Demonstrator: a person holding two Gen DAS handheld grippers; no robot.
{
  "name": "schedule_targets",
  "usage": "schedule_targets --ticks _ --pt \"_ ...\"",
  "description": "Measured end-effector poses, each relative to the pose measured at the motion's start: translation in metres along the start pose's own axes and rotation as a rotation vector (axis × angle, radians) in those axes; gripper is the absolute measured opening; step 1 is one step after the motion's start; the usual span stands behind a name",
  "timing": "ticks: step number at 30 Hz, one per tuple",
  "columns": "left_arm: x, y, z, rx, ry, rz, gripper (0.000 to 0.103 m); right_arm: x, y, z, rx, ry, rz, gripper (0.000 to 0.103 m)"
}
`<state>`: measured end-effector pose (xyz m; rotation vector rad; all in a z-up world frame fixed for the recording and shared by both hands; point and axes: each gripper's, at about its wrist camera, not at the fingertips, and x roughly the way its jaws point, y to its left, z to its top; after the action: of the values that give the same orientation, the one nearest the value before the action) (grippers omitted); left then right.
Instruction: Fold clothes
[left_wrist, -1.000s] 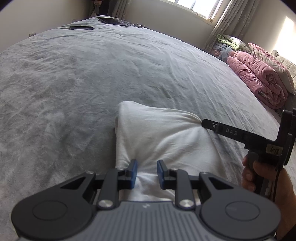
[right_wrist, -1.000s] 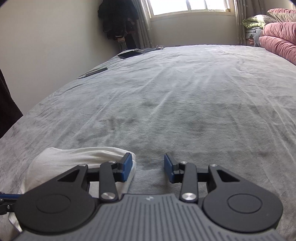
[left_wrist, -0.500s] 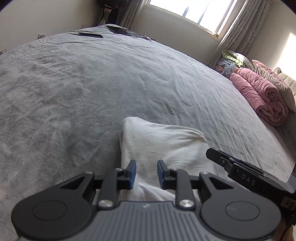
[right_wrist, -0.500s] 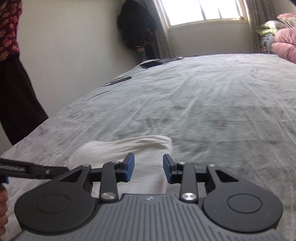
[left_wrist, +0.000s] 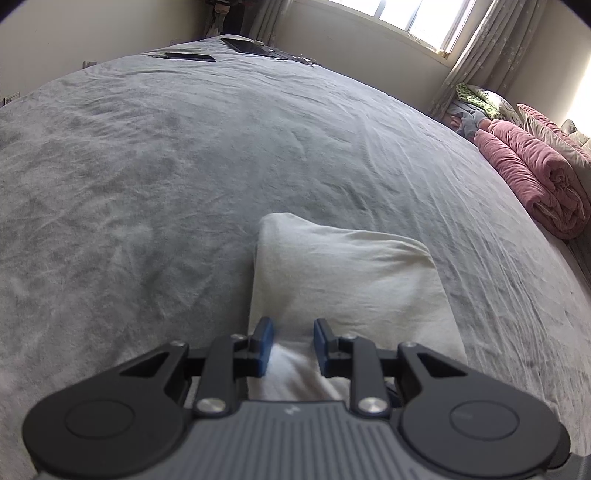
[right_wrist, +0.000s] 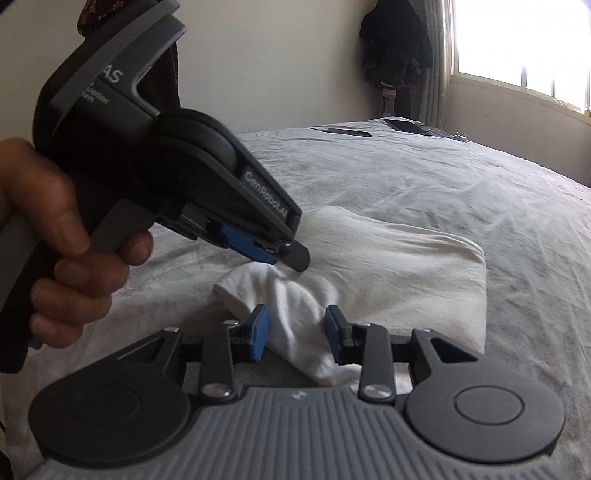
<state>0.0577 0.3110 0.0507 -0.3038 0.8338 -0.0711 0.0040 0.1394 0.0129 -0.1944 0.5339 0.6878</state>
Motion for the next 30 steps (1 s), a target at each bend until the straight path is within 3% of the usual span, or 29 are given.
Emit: schedule_targets --ticks 7,13,16,21,30 --pt "0.001 0.006 0.000 -0.007 0.010 0.023 0.025 0.009 0.008 0.000 -0.036 0.068 -0.034 0.036" --pt "0.001 0.008 -0.001 -0.009 0.019 0.038 0.030 -0.004 -0.003 0.006 0.057 -0.037 -0.007 0.034" --pt "0.001 0.009 -0.001 -0.009 0.020 0.042 0.030 -0.002 0.002 0.011 0.036 -0.071 0.018 0.034" --pt "0.001 0.007 -0.002 0.022 0.025 0.076 0.036 0.021 0.015 0.006 0.009 0.041 0.047 0.023" --pt "-0.001 0.007 -0.004 0.052 0.026 0.098 0.038 0.010 -0.001 0.003 0.072 0.050 0.071 0.023"
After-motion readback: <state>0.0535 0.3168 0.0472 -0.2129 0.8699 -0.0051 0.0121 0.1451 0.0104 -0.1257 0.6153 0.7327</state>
